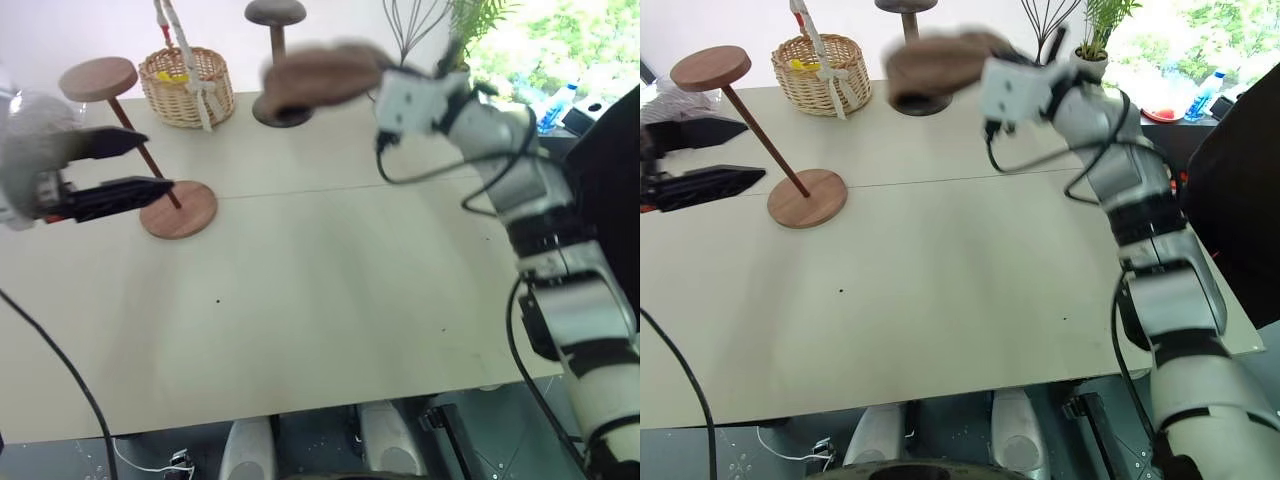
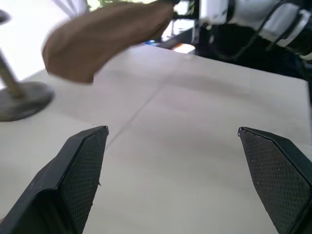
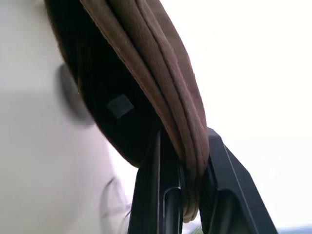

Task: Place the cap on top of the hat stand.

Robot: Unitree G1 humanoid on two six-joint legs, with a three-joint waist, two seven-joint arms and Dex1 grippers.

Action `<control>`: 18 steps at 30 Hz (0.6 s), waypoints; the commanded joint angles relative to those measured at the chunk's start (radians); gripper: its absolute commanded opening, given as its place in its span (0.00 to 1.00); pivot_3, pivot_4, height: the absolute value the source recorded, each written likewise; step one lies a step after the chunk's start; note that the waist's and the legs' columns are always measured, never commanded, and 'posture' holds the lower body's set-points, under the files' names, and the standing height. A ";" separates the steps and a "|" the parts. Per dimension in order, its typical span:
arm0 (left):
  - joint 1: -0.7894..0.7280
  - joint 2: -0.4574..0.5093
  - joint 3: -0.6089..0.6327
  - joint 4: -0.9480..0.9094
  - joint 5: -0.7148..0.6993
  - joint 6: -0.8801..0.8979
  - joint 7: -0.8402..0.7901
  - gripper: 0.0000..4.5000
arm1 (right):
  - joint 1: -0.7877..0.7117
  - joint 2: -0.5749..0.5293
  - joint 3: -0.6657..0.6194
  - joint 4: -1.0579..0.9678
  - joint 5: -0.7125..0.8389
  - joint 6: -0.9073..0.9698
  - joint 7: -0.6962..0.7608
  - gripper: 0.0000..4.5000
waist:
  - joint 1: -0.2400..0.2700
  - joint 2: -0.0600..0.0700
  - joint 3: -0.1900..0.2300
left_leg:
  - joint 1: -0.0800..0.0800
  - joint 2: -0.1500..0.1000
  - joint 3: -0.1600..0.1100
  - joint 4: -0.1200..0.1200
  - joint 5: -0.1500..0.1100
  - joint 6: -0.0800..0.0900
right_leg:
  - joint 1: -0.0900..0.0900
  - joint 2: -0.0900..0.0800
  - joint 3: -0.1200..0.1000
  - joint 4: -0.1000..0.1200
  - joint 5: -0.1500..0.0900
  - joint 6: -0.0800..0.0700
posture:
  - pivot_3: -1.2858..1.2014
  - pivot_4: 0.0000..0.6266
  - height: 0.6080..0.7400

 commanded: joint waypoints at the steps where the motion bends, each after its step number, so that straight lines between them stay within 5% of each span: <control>1: 0.086 0.017 0.184 -0.067 -0.004 0.043 0.030 1.00 | -0.158 0.096 -0.009 0.114 0.029 -0.026 -0.042 0.01 | 0.001 0.000 0.000 | 0.000 0.000 0.000 -0.001 0.000 0.000 | 0.000 0.000 0.000 0.000 0.000 0.000 | 0.52 0.24 0.91; 10: 0.222 0.013 0.431 -0.156 -0.052 0.131 0.101 1.00 | -0.457 0.389 -0.024 0.433 0.095 -0.120 -0.123 0.01 | -0.002 0.000 0.000 | -0.001 0.000 0.000 -0.004 0.000 0.000 | -0.002 0.000 -0.001 0.000 0.000 -0.001 | 0.52 0.24 0.91; 18: 0.346 0.009 0.601 -0.132 -0.015 0.144 0.110 1.00 | -0.498 0.552 -0.004 0.564 0.110 -0.149 -0.117 0.01 | -0.003 -0.002 -0.001 | -0.001 0.000 0.000 -0.004 0.000 -0.001 | -0.002 0.000 -0.001 -0.001 0.000 -0.001 | 0.52 0.24 0.91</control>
